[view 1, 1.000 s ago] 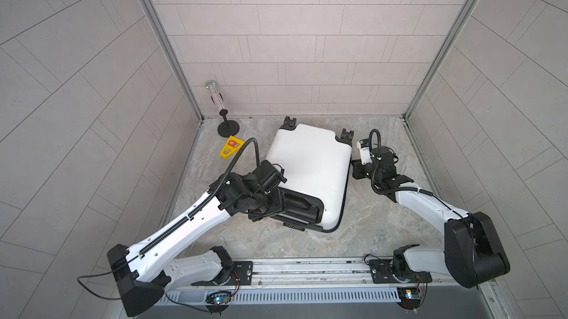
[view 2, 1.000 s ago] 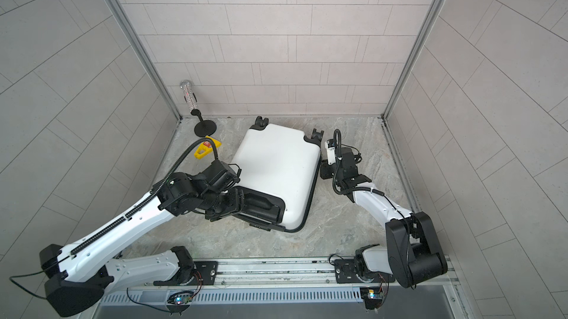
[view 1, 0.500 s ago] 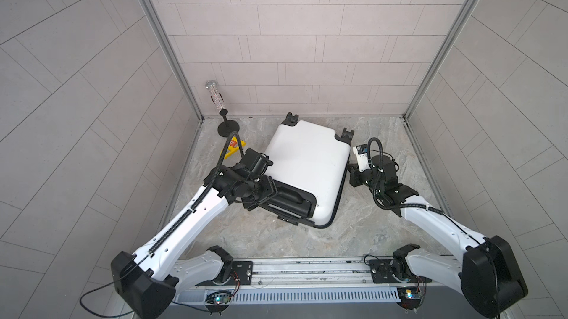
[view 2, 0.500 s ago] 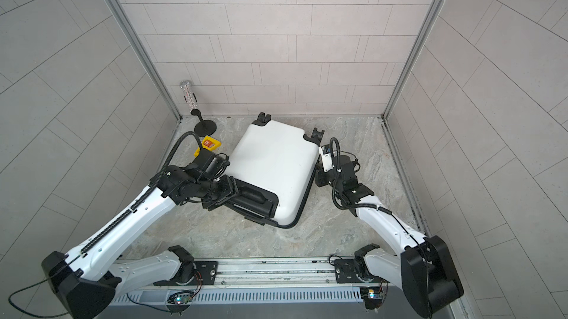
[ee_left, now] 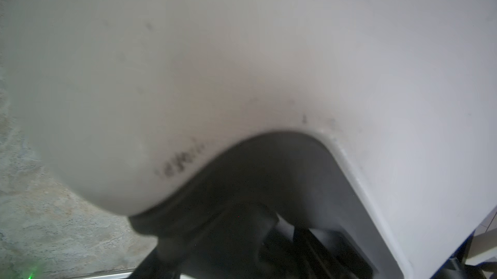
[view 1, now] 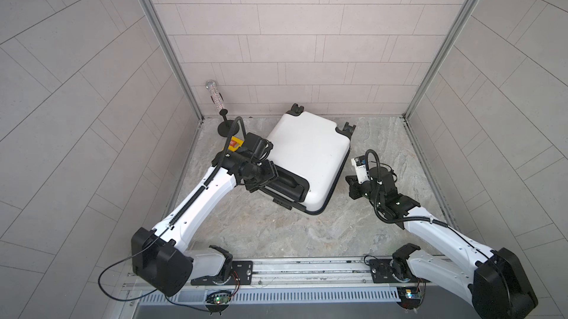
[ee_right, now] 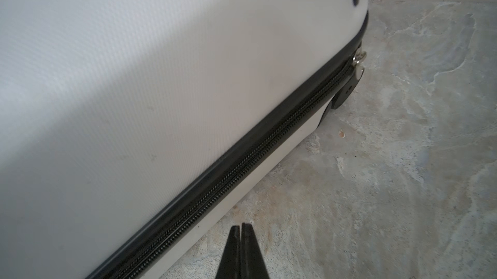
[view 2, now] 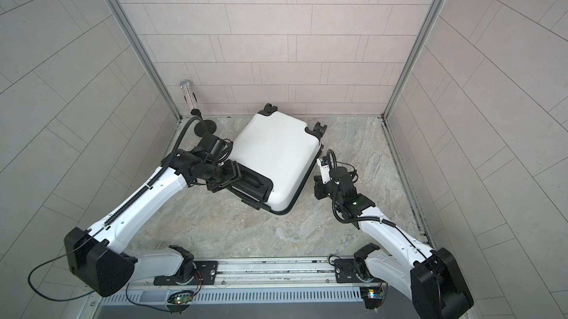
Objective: Open the suitcase zippers
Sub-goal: Adjust the suitcase at the center of the board.
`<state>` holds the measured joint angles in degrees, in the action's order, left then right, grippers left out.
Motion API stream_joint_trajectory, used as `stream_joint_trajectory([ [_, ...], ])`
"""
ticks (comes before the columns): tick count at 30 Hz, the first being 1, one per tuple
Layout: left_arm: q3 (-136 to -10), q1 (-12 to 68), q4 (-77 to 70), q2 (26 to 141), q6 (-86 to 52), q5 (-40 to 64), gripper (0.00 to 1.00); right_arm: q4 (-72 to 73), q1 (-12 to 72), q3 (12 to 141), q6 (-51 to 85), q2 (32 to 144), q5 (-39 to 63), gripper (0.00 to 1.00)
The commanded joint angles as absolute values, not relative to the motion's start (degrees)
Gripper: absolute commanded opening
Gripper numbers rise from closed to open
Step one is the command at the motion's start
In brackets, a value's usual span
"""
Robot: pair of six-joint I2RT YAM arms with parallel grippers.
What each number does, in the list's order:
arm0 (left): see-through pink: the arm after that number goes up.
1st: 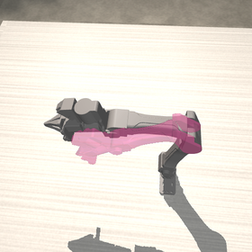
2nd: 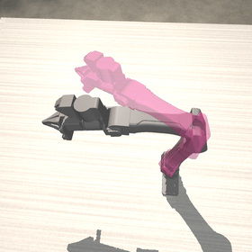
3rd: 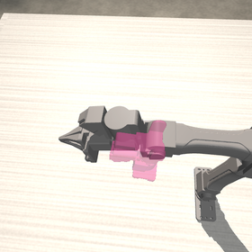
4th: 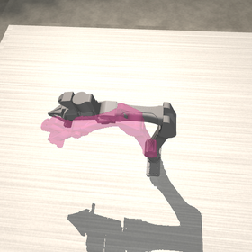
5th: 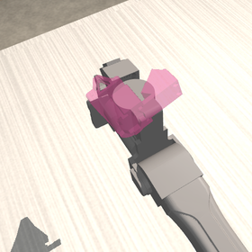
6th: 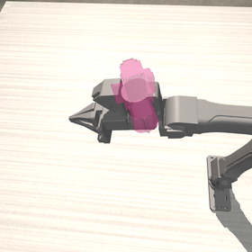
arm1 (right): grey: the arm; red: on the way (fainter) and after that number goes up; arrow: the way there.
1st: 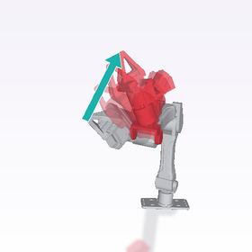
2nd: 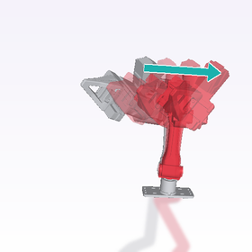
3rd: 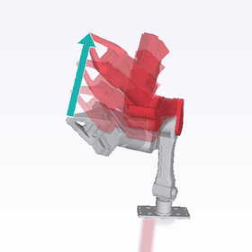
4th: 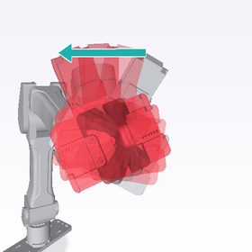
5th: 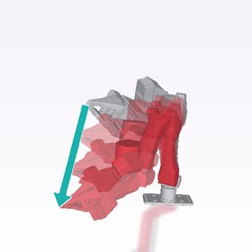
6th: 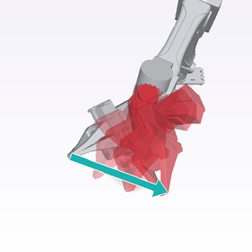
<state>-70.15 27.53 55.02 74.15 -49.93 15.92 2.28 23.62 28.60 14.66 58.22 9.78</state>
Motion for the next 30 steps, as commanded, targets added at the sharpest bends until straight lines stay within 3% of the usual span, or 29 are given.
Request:
stream_joint_trajectory([
  [1, -69.2, 29.7, 51.1, 73.2, -52.0, 17.2, 0.69, 0.3, 23.1, 30.4, 14.7, 57.8, 8.9, 0.00],
  [2, -69.6, 30.0, 51.5, 73.3, -51.2, 16.7, 0.69, -0.7, 22.1, 30.5, 14.8, 57.1, 9.3, 0.01],
  [7, -80.0, 33.9, 60.3, 75.0, -41.9, 7.4, 0.69, -6.9, 15.4, 32.3, 15.9, 51.3, 15.8, 0.32],
  [11, -85.7, 37.6, 65.8, 77.5, -36.0, 3.9, 0.69, -13.3, 13.8, 34.8, 15.7, 49.2, 17.1, 0.43],
  [14, -84.5, 37.8, 68.9, 77.7, -42.6, 3.6, 0.70, -17.1, 13.2, 36.9, 17.7, 49.5, 17.6, 0.44],
  [19, -73.5, 37.8, 58.5, 71.9, -54.3, 4.6, 0.72, -18.7, 13.2, 37.7, 20.8, 49.5, 17.2, 0.44],
  [30, -69.4, 36.2, 47.5, 74.1, -60.8, 2.3, 0.78, -18.4, 13.0, 37.8, 19.8, 48.7, 18.2, 0.50],
])
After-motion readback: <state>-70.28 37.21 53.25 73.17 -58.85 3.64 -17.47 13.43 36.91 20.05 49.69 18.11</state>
